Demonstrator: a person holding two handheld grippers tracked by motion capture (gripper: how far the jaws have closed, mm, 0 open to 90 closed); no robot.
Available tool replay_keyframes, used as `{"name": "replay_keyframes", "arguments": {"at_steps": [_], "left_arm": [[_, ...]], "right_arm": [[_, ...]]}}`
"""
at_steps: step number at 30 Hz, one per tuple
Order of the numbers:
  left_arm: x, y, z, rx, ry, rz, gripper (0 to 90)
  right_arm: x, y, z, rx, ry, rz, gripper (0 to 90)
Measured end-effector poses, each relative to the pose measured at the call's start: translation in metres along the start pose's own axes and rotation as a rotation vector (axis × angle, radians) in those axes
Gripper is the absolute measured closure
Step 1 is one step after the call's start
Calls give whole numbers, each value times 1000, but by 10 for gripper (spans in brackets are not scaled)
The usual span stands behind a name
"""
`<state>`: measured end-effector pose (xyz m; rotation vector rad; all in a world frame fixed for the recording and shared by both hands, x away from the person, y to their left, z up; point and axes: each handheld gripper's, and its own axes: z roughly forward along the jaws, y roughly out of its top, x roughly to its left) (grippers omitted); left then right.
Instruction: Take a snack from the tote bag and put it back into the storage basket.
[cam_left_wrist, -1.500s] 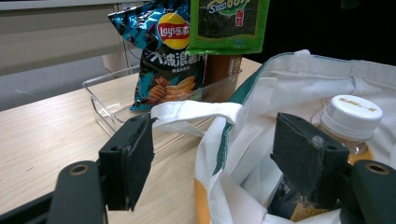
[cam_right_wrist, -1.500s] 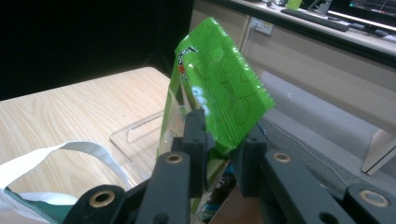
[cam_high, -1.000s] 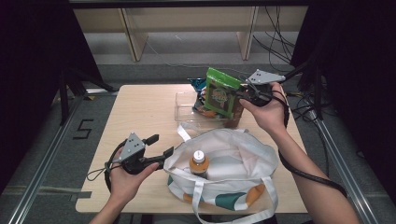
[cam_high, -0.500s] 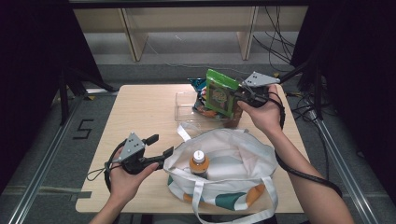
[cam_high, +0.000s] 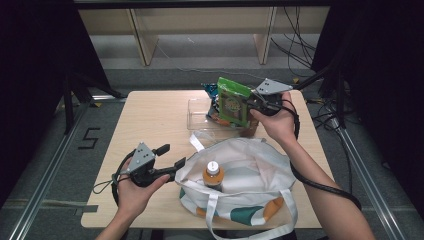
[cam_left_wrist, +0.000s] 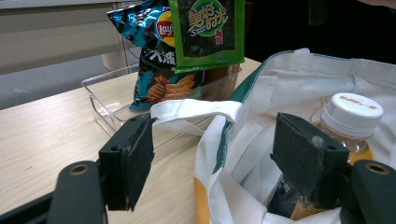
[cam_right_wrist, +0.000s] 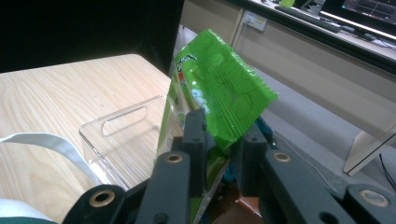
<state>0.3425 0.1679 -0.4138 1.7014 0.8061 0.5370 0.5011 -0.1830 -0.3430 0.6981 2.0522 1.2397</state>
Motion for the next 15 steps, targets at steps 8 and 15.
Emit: {"name": "replay_keyframes", "arguments": {"at_steps": [8, 15], "left_arm": [[1, -1, 0, 1, -1, -2, 288], [0, -1, 1, 1, -4, -4, 288]], "right_arm": [[1, -1, 6, 14, -14, -21, 781], [1, -3, 12, 16, -11, -36, 781]]}}
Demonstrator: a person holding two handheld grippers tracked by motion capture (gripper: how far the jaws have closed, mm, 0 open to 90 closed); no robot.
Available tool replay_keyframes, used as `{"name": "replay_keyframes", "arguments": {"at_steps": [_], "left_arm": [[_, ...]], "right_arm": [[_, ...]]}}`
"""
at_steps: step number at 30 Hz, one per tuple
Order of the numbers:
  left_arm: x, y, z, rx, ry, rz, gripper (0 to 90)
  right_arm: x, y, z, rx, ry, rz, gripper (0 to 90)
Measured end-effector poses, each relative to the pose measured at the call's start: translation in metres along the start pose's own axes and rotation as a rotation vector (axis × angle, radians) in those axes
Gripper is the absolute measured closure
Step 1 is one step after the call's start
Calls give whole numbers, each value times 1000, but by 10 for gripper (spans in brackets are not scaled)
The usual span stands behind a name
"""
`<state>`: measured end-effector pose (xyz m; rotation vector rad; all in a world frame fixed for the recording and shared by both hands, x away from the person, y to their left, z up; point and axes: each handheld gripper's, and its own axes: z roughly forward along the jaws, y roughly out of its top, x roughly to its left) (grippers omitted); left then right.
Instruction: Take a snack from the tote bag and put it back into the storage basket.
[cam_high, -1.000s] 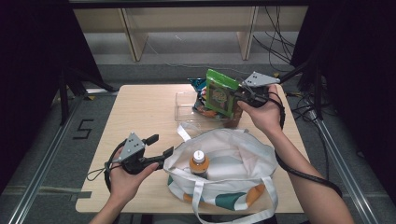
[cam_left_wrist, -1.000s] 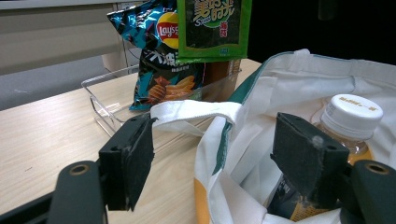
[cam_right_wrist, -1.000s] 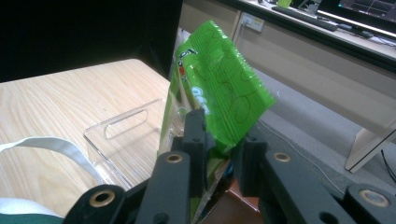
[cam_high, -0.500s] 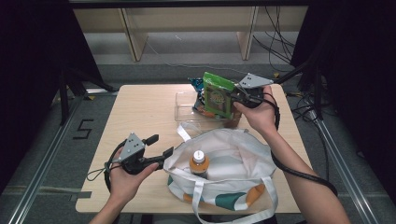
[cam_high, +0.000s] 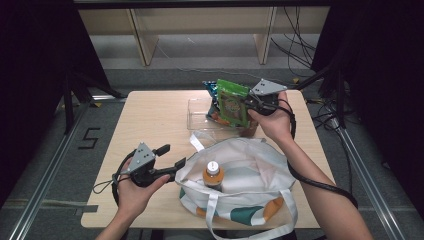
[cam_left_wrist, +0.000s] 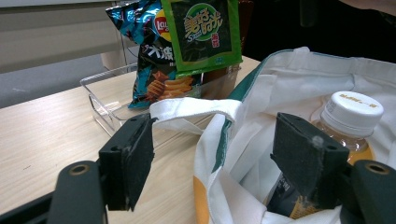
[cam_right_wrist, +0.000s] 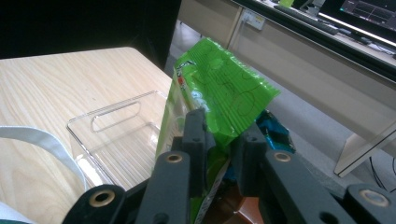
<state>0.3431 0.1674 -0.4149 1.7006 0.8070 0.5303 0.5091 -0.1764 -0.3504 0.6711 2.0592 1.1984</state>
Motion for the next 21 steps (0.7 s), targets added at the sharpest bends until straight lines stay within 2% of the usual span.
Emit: {"name": "replay_keyframes", "arguments": {"at_steps": [6, 12, 14, 16, 21], "left_arm": [[0, 0, -1, 12, 6, 3, 288], [1, 0, -1, 5, 0, 2, 288], [1, -1, -1, 8, 3, 2, 288], [1, -1, 0, 9, 3, 2, 288], [1, -1, 0, 10, 4, 1, 288]], "right_arm": [[2, -2, 5, 7, 13, -22, 781], [3, -2, 11, 5, 14, -24, 781], [4, -2, 12, 7, 14, -7, 781], [4, -2, 14, 0, 21, -24, 780], [6, -3, 16, -1, 20, -8, 780]]}}
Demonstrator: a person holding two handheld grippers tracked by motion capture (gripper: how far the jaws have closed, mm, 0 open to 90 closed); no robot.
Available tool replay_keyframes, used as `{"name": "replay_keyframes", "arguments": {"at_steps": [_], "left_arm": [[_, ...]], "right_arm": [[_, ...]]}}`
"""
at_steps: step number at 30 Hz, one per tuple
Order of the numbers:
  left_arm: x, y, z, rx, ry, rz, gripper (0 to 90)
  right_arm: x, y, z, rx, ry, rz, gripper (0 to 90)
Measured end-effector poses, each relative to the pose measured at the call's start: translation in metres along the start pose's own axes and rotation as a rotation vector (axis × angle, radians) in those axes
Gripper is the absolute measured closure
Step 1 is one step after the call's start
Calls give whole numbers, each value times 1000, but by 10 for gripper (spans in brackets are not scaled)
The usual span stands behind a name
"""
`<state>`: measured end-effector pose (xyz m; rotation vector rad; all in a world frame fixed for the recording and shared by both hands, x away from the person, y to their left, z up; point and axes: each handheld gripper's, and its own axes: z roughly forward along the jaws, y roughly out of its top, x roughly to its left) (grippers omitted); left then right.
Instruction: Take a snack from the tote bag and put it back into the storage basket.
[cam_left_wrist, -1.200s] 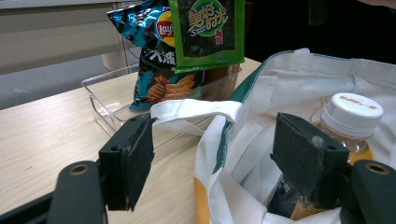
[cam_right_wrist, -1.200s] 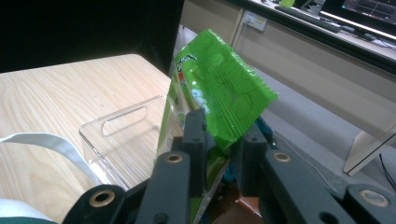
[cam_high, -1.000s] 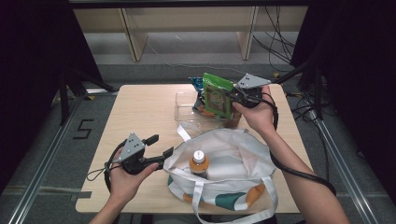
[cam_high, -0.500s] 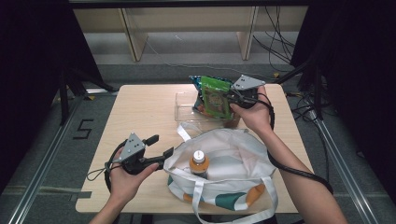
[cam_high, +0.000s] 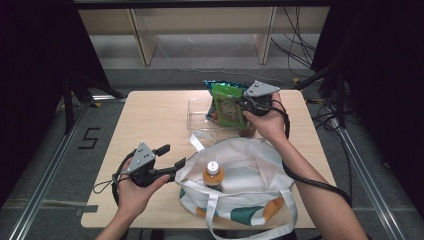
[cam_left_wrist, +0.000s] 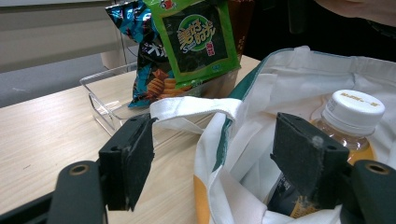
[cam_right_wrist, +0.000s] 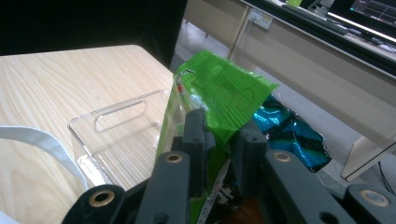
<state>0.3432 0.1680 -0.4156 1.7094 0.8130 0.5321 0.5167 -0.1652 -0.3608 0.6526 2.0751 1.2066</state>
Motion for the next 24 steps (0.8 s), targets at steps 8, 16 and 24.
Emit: {"name": "replay_keyframes", "arguments": {"at_steps": [8, 16, 24], "left_arm": [[0, 0, 0, 1, 0, -1, 288], [1, -1, 0, -2, -2, -1, 288], [1, -1, 0, 2, -4, -1, 287]], "right_arm": [[0, 1, 5, -15, 7, -14, 780], [2, 3, 12, -18, 21, -10, 780], [5, 3, 19, -23, 14, -22, 780]]}}
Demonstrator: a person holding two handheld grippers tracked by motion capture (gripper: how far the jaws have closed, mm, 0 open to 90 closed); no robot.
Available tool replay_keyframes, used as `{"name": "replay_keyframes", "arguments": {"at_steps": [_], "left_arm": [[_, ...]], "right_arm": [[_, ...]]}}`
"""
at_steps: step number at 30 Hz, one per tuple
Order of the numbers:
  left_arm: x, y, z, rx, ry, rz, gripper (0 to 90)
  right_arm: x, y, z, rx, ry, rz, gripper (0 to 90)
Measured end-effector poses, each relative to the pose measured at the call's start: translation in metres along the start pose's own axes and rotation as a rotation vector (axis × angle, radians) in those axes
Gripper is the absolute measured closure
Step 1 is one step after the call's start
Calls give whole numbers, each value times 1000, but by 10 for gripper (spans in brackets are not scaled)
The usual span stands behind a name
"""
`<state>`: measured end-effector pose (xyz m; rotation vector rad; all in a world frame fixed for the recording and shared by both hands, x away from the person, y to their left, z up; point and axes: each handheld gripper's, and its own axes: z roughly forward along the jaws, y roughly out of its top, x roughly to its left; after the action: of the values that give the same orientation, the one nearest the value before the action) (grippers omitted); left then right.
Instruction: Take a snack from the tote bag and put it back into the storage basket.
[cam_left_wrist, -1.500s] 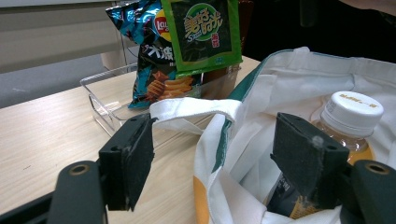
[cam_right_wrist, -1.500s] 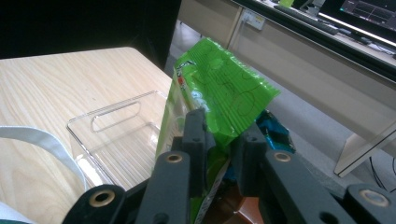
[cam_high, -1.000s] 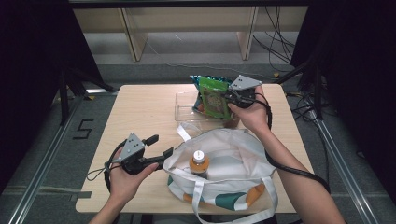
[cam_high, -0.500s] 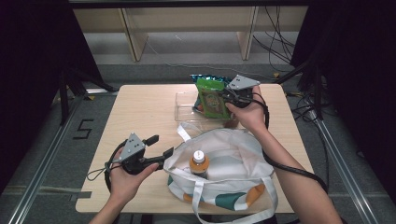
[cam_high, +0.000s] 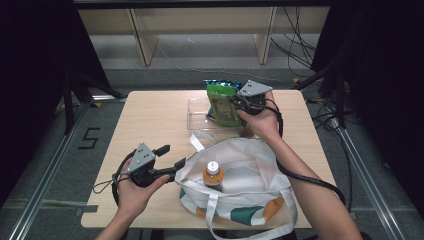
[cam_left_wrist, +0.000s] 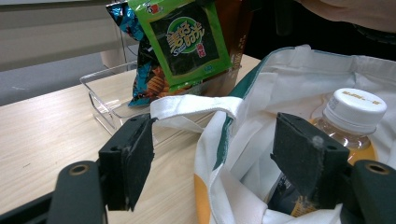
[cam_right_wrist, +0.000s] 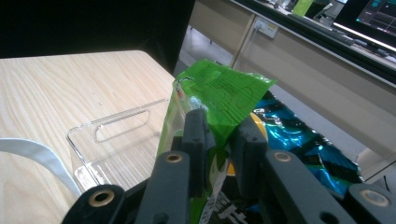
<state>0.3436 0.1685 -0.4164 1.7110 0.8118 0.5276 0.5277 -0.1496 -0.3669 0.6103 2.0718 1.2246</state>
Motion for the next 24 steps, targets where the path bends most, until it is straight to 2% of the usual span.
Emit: {"name": "replay_keyframes", "arguments": {"at_steps": [4, 5, 10, 14, 16, 17, 19, 24], "left_arm": [[0, 0, 0, -2, 0, 0, 287], [0, 0, 0, 1, 3, 0, 287], [0, 0, 0, 2, 2, 1, 287], [0, -1, 0, -1, -2, -1, 287], [0, -1, 0, -2, -2, -1, 286], [0, -1, 0, -2, -3, -4, 286], [0, -1, 1, -3, -6, -4, 286], [0, -1, 0, -2, -3, -2, 287]], "right_arm": [[1, -3, 4, 7, 5, 11, 780], [0, -4, 6, 4, 2, -4, 779], [2, -5, 9, 16, 1, -19, 778], [3, -6, 11, 31, 0, -18, 778], [4, -6, 12, 29, -1, -44, 778], [6, -6, 11, 40, -7, -19, 778], [5, -6, 12, 34, -4, -38, 778], [5, -8, 14, 38, -8, -41, 778]]}}
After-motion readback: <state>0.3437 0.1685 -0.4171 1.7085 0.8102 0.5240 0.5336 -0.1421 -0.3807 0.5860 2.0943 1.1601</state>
